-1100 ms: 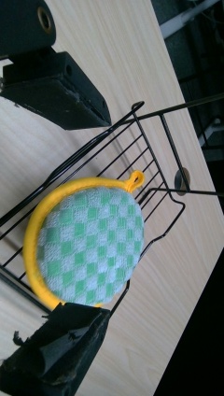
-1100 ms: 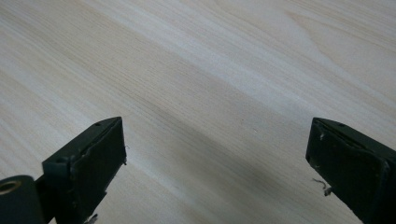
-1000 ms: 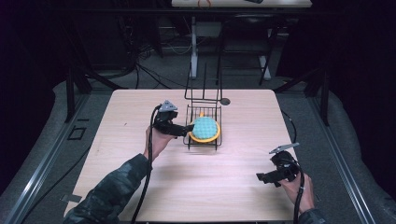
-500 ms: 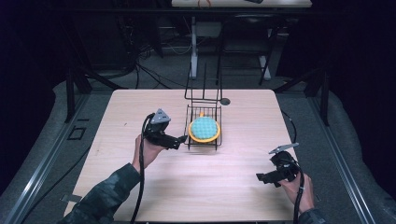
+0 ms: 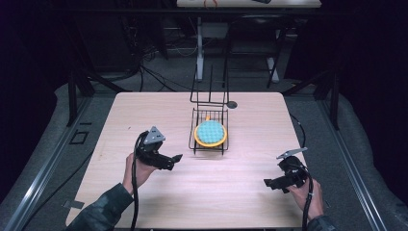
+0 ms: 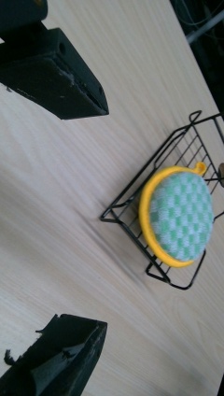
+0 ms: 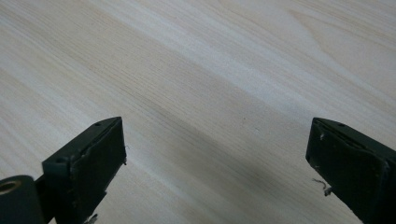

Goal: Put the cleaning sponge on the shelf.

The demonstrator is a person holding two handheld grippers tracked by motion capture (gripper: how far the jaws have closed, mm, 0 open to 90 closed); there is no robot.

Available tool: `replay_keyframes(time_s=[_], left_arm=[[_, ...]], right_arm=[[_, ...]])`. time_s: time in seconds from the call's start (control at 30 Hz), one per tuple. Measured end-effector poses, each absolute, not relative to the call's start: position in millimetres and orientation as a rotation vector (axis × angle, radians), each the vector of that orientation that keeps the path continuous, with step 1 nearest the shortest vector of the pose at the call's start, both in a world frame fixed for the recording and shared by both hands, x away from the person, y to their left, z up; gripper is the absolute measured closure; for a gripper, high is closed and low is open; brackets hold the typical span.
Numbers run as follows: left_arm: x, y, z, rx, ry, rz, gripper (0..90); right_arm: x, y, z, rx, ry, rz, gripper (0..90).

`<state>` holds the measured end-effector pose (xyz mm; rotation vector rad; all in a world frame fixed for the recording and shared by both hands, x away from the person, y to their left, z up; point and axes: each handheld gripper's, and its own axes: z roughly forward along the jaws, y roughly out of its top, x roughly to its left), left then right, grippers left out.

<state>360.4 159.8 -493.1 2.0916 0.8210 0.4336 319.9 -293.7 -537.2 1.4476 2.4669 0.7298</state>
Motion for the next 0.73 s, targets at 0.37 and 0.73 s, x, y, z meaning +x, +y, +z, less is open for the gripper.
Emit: replay_keyframes(time_s=[0.37, 0.73], left_arm=[[353.4, 178.9, -515.4, 2.154, 0.907, 0.370, 0.3], [361.1, 177.8, -526.4, 2.231, 0.922, 0.322, 3.6]], right_arm=[[320.0, -293.3, -538.2, 1.440, 2.472, 0.727, 4.4], [321.2, -293.7, -539.8, 1.434, 2.482, 0.715, 4.4]])
